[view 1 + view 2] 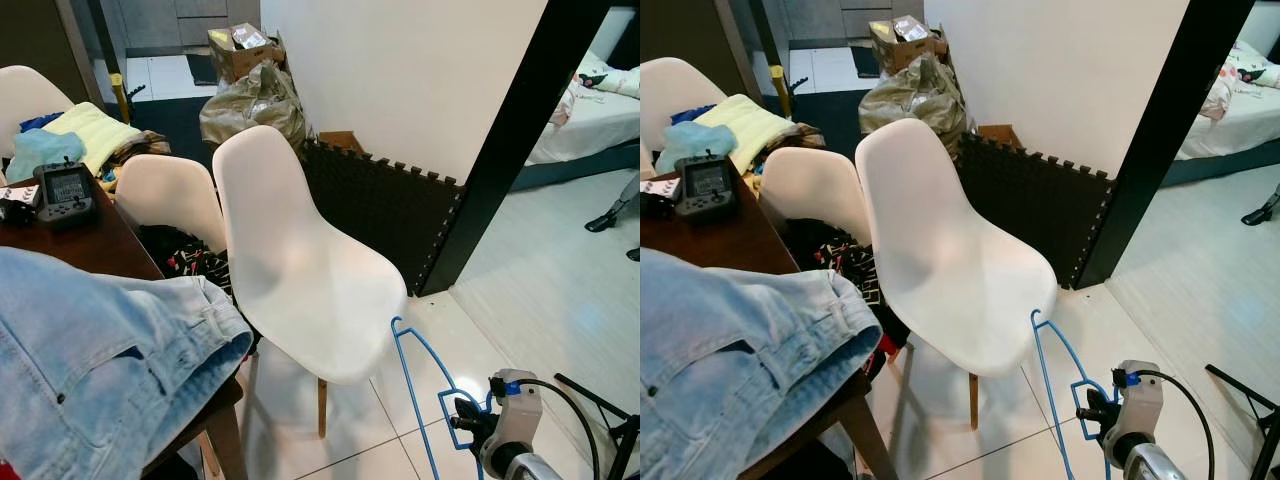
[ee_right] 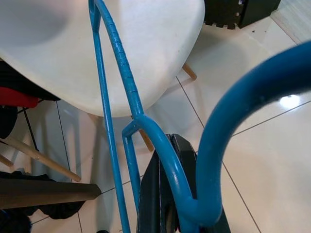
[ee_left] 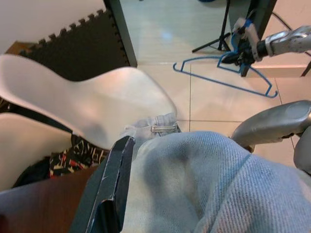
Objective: Hang hanger
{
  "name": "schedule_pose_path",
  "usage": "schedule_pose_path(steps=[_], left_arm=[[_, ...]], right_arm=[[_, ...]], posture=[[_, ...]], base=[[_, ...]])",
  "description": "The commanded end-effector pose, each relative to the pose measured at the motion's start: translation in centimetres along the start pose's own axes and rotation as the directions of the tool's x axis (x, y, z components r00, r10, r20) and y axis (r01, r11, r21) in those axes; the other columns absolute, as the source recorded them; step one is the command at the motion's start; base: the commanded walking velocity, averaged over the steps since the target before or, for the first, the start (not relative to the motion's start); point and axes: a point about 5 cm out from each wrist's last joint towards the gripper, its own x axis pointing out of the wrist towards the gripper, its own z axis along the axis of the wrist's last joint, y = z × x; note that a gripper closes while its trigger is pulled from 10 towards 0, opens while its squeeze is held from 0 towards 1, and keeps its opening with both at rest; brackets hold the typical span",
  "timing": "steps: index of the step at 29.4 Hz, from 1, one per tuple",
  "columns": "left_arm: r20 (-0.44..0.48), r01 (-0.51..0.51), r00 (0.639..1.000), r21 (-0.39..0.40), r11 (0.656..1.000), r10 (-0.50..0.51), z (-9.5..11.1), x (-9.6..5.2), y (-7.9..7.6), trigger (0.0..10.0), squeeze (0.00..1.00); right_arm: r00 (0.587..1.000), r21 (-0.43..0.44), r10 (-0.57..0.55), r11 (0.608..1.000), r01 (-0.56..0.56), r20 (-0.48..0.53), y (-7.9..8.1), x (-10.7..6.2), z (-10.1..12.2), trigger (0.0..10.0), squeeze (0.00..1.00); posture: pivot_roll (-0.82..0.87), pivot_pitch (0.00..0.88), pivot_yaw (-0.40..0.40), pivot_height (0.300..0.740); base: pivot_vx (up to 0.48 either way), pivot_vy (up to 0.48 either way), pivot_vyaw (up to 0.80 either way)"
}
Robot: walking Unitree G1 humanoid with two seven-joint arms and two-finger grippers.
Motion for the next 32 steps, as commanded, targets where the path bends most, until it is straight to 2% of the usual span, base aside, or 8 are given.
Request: schedule_pose_path(steps=[1,8,11,18,19,27,30,32], left_arm=[[0.015,-0.001,1.000,0.013,1.000,0.000,0.1,-0.3,-0.1,10.0,0.00],[-0.200,-0.103,0.976,-0.065,0.993,0.088,-2.7,-1.2,0.7,10.0,0.00],[-0.371,-0.213,0.915,-0.111,0.971,0.158,-4.2,-2.8,0.8,10.0,0.00],[-0.454,-0.304,0.856,-0.056,0.951,0.247,-4.5,-3.3,1.0,10.0,0.00],[-0.425,-0.326,0.857,-0.011,0.945,0.291,-5.6,-1.3,1.3,10.0,0.00],[-0.226,-0.342,0.916,-0.006,0.940,0.332,-6.9,4.0,1.5,10.0,0.00],[-0.115,-0.294,0.952,-0.080,0.952,0.284,-8.1,7.2,0.5,10.0,0.00],[-0.090,-0.265,0.963,-0.137,0.954,0.254,-9.2,8.4,-0.3,10.0,0.00]], right_arm=[[1.000,0.012,-0.004,1.000,0.004,-0.015,-0.2,-0.1,-0.3,10.0,0.00],[0.998,-0.005,-0.012,1.000,0.012,0.066,-0.5,0.3,2.0,10.0,0.00],[0.984,-0.044,-0.005,0.999,0.013,0.179,-1.2,1.0,6.4,10.0,0.00],[0.931,-0.065,0.110,0.994,-0.093,0.347,0.8,2.1,14.3,10.0,0.00],[0.899,-0.194,0.306,0.947,-0.255,0.314,4.8,2.7,16.5,10.0,0.00],[0.839,-0.373,0.486,0.846,-0.382,0.244,10.0,3.0,17.7,10.0,0.00],[0.755,-0.415,0.619,0.759,-0.502,0.217,13.1,2.3,18.7,10.0,0.00],[0.641,-0.435,0.753,0.632,-0.642,0.148,15.4,0.6,19.6,10.0,0.00]], posture=[[0.11,0.058,-0.047,0.740],[0.12,0.062,-0.042,0.740],[0.13,0.063,-0.052,0.740],[0.16,0.064,-0.065,0.740],[0.17,0.059,-0.067,0.740],[0.17,0.044,-0.073,0.740],[0.17,0.040,-0.074,0.740],[0.17,0.039,-0.069,0.740]], base=[[0.000,0.000,0.00],[0.000,0.000,0.00],[0.000,0.000,0.00],[0.000,0.000,0.00],[0.000,0.000,0.00],[0.000,0.000,0.40],[0.000,0.000,0.79],[0.000,0.000,0.79]])
